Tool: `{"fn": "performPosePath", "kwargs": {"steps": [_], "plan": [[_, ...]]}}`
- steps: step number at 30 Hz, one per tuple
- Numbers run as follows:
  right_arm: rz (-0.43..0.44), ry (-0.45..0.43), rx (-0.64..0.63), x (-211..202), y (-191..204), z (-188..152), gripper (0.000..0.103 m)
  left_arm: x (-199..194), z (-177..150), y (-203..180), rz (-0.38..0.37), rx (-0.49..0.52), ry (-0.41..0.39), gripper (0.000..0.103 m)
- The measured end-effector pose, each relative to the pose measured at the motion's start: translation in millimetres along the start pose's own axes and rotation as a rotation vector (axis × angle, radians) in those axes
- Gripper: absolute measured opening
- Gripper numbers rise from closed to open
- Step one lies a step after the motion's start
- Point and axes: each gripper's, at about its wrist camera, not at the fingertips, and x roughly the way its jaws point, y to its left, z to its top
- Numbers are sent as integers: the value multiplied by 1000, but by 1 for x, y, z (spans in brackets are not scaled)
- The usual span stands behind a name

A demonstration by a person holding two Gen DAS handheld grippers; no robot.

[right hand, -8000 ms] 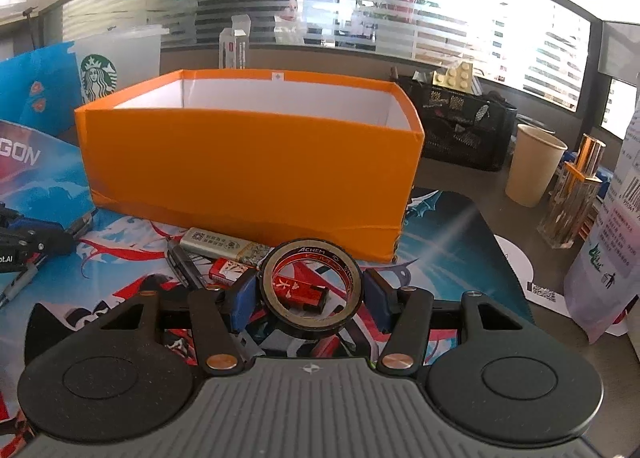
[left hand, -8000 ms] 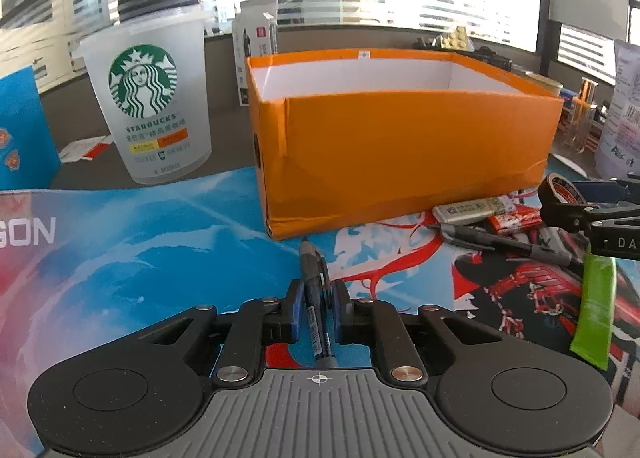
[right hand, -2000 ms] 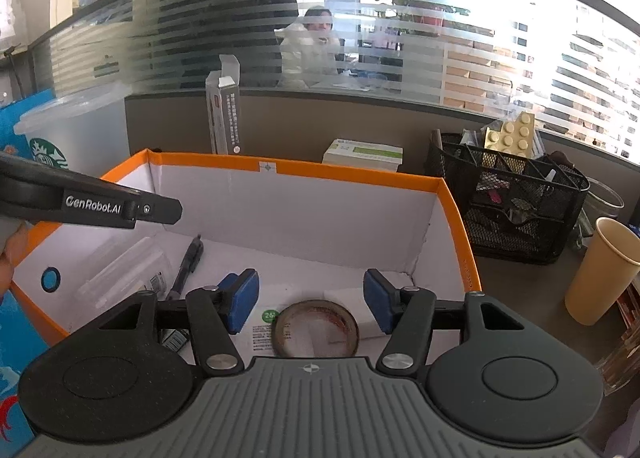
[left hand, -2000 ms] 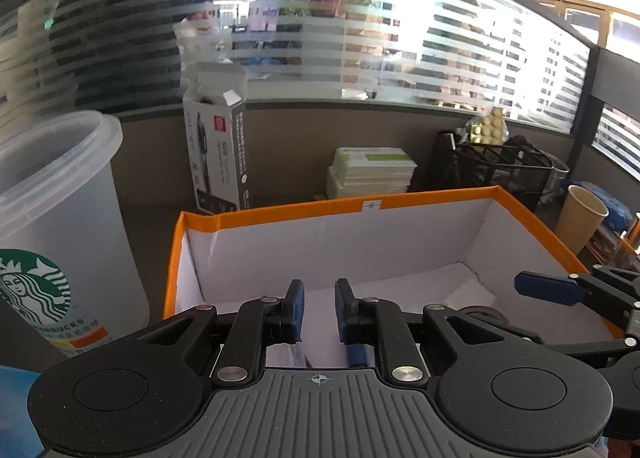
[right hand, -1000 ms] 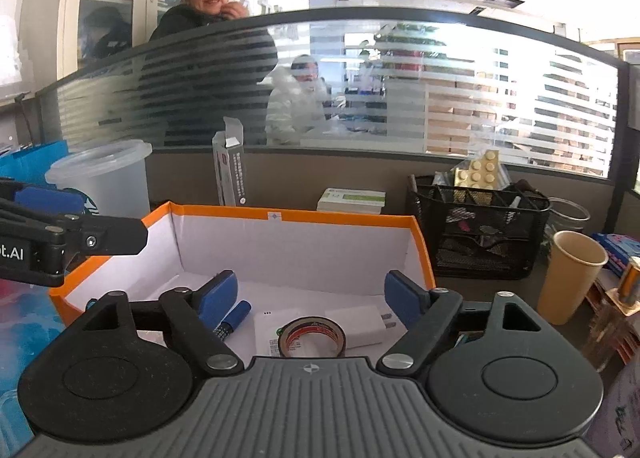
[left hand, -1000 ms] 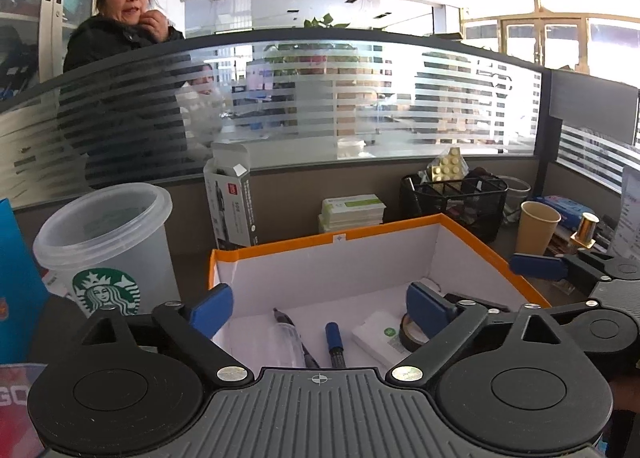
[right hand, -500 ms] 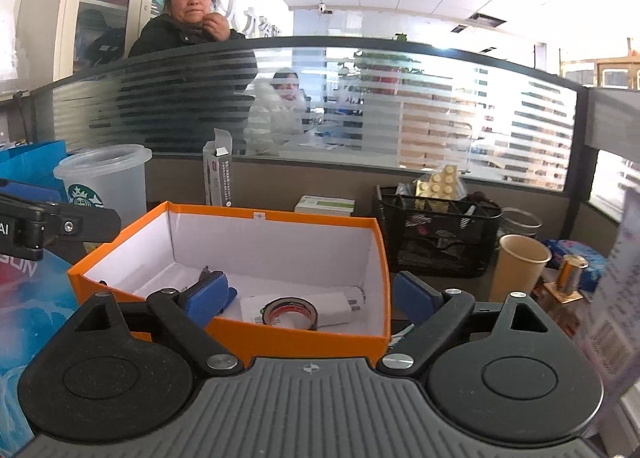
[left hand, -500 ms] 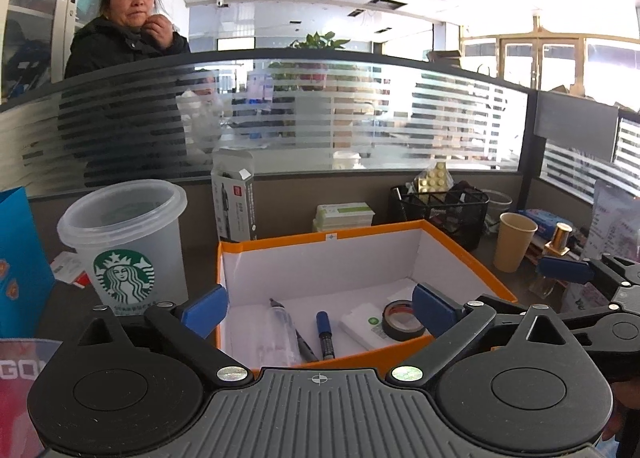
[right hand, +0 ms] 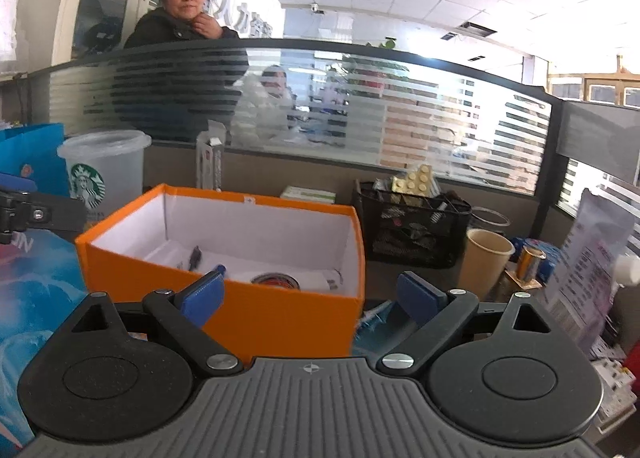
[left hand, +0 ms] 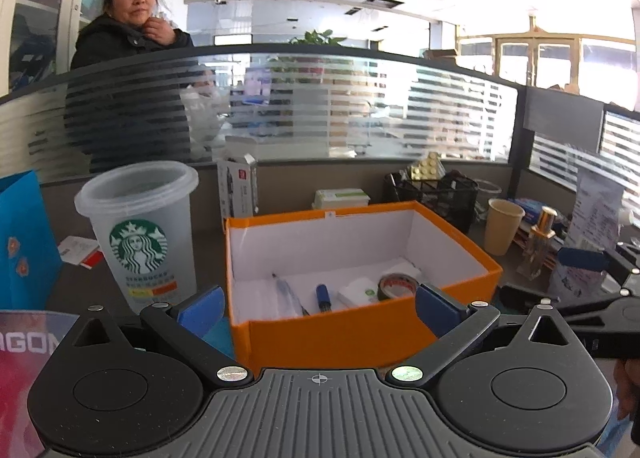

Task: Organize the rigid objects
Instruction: 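Move both tools over the items on the mouse mat beside the box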

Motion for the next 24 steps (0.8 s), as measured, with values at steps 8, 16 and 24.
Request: {"fn": "performPosePath", "kwargs": {"steps": [8, 16, 24], "plan": [[-39, 64, 0, -1, -14, -24, 93, 11, -35, -28, -86, 87, 105, 103], [-2, 180, 29, -6, -21, -58, 91, 34, -64, -46, -55, 271, 124, 102], [73, 279, 133, -11, -23, -93, 85, 74, -77, -49, -179, 379, 185, 102]]}}
